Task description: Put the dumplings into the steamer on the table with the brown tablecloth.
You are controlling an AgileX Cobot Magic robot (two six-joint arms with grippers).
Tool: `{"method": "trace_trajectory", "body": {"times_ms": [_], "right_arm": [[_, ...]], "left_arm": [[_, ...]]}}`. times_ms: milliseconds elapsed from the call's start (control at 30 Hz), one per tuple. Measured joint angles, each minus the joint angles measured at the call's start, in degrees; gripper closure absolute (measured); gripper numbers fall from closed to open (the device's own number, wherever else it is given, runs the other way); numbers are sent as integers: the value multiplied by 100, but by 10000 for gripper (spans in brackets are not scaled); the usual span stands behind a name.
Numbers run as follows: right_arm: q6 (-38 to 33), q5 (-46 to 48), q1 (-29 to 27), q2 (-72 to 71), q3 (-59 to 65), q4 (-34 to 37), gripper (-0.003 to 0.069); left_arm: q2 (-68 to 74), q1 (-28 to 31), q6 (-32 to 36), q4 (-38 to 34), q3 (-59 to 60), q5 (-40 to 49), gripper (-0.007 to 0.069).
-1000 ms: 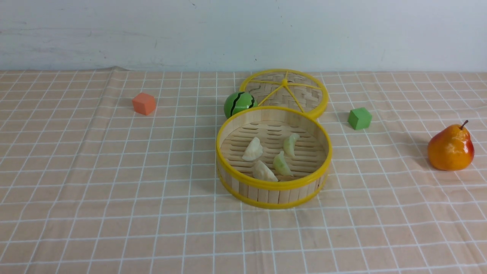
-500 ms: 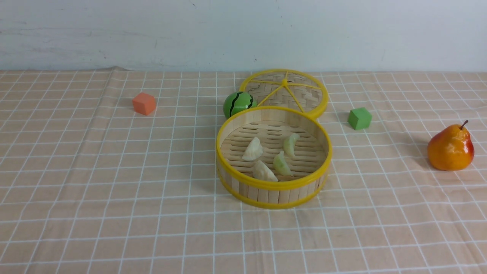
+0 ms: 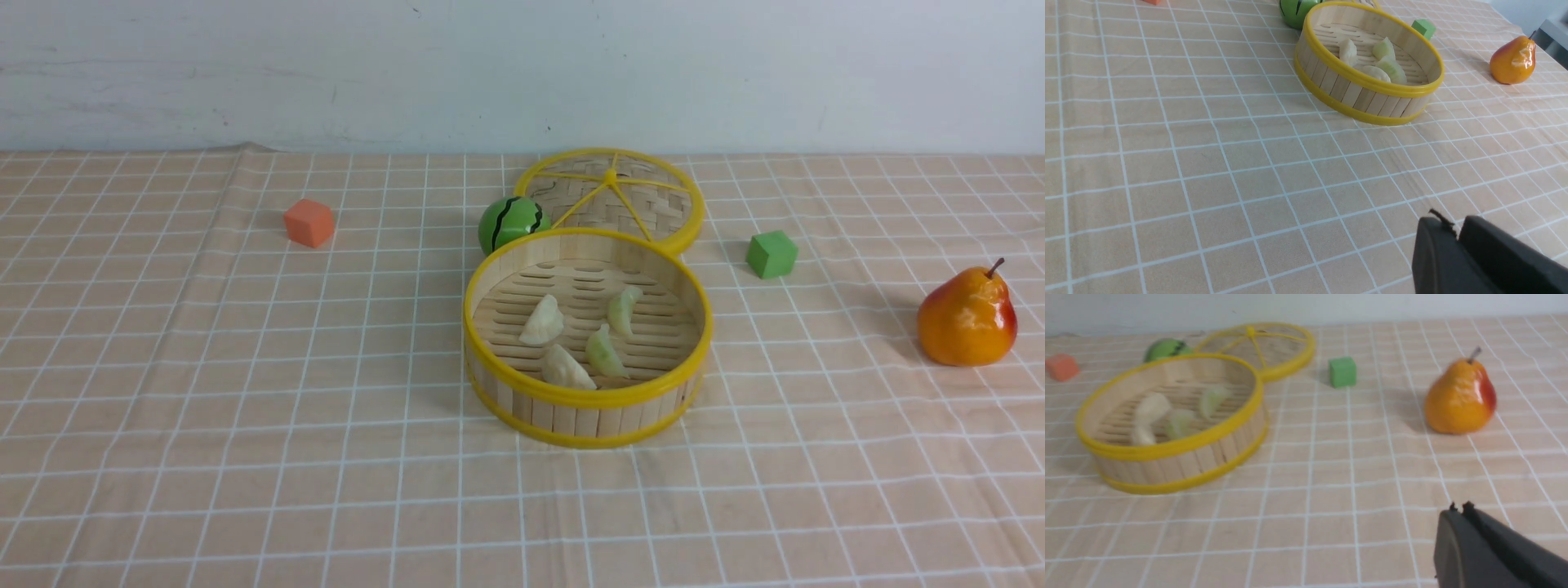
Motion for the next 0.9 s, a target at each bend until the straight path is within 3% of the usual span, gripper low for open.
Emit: {"method": "trace_trajectory", "body": {"times_ms": [167, 333, 900], "right_arm": [[22, -203, -452, -605, 880, 0, 679], [31, -466, -487, -611, 1288, 86, 679], [-801, -511, -487, -617, 1311, 523, 679]], "left_arm": [[0, 0, 0, 0, 0, 0, 541], [0, 0, 0, 0, 0, 0, 533], [0, 0, 0, 38, 0, 0, 533]]}}
